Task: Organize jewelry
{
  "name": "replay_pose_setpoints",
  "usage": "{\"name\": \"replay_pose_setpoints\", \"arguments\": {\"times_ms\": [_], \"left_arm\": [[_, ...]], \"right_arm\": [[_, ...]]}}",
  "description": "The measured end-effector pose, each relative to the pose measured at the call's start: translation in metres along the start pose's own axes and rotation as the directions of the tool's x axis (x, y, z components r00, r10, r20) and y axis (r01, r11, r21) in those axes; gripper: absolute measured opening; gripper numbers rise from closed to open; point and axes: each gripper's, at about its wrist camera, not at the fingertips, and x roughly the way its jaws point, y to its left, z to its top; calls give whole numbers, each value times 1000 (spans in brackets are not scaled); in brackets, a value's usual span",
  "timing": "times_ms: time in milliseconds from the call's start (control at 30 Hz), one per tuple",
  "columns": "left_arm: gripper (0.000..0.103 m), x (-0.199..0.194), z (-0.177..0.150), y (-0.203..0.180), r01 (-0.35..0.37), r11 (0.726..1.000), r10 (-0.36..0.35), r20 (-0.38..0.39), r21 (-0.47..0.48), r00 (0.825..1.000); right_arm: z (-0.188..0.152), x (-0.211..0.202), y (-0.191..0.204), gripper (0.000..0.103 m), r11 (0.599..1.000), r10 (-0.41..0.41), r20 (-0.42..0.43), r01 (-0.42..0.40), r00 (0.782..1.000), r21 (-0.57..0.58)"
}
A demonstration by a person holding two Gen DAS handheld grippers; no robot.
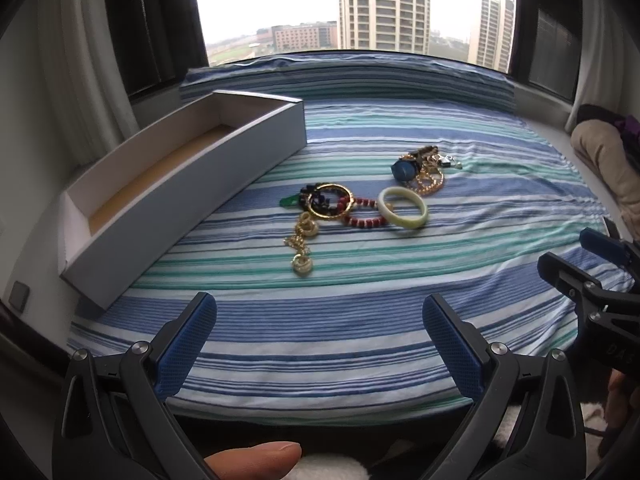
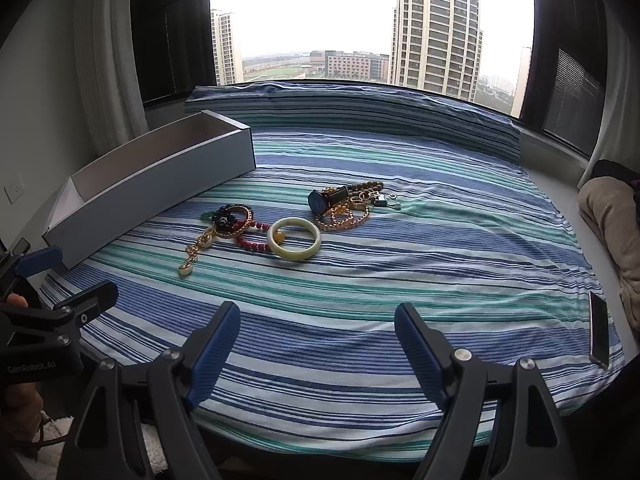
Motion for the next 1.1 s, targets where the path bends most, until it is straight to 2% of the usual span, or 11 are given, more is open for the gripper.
{"name": "replay_pose_setpoints", "arguments": {"times_ms": [500, 700, 833, 967, 1100], "left_arm": [[103, 7, 0, -3, -31, 999, 31, -14, 22, 999], [103, 22, -1, 2, -8, 1000, 7, -61, -7, 998], [103, 31, -2, 12, -22, 999, 19, -84, -25, 996], [103, 44, -4, 25, -12, 998, 4, -137, -54, 991], [103, 58, -6, 40, -32, 995, 15, -187, -91, 982]], "right_arm": [[-2, 7, 4, 81, 999, -24, -20, 23, 1000, -23], [-2, 13, 4, 81, 999, -23, -41, 22, 999, -28], [0, 19, -1, 81, 1000, -16, -48, 14, 999, -25], [10, 35, -8, 81, 999, 22, -78, -24, 997, -28], [24, 63, 2, 81, 989, 87, -120, -100, 989, -112]]}}
